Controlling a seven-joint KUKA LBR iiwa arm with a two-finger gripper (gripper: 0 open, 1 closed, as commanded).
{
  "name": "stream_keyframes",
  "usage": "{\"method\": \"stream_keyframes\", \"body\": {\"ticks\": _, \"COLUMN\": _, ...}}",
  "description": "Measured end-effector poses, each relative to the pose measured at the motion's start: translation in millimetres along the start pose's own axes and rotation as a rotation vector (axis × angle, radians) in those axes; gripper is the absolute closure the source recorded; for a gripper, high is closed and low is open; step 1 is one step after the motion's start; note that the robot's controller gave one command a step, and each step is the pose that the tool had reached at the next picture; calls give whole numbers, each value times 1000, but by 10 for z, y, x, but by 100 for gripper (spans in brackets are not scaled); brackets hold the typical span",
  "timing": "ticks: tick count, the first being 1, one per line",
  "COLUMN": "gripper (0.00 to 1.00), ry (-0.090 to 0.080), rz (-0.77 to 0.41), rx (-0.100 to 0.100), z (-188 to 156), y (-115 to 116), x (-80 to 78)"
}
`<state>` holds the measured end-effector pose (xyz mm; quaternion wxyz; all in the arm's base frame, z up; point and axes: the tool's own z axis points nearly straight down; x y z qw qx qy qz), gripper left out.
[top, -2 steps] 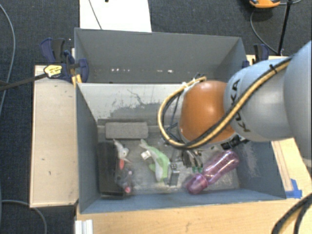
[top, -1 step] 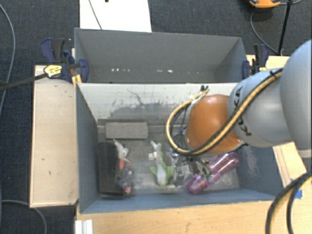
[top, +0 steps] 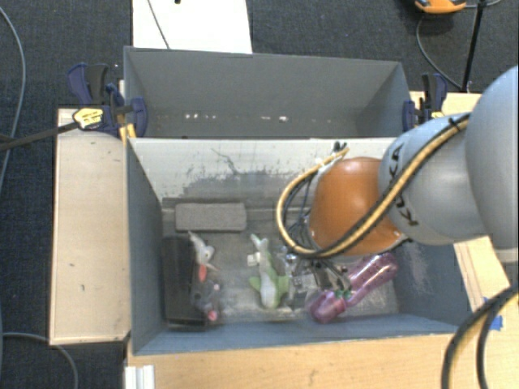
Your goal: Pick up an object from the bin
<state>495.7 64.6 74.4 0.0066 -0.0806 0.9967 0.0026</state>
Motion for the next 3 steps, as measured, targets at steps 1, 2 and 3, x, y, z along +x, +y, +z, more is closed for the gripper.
{"method": "stream_keyframes", "body": {"ticks": 1, "gripper": 100, "ry": 4, "rz": -24, "rx": -1, "z": -287, "y": -39, "x": -50}}
{"method": "stream_keyframes", "body": {"ticks": 2, "gripper": 100, "ry": -2, "rz": -23, "rx": 0, "z": -578, "y": -167, "x": -134}}
{"method": "stream_keyframes", "body": {"ticks": 3, "gripper": 100, "ry": 0, "rz": -80, "rx": -1, "z": -1809, "y": -28, "x": -76}}
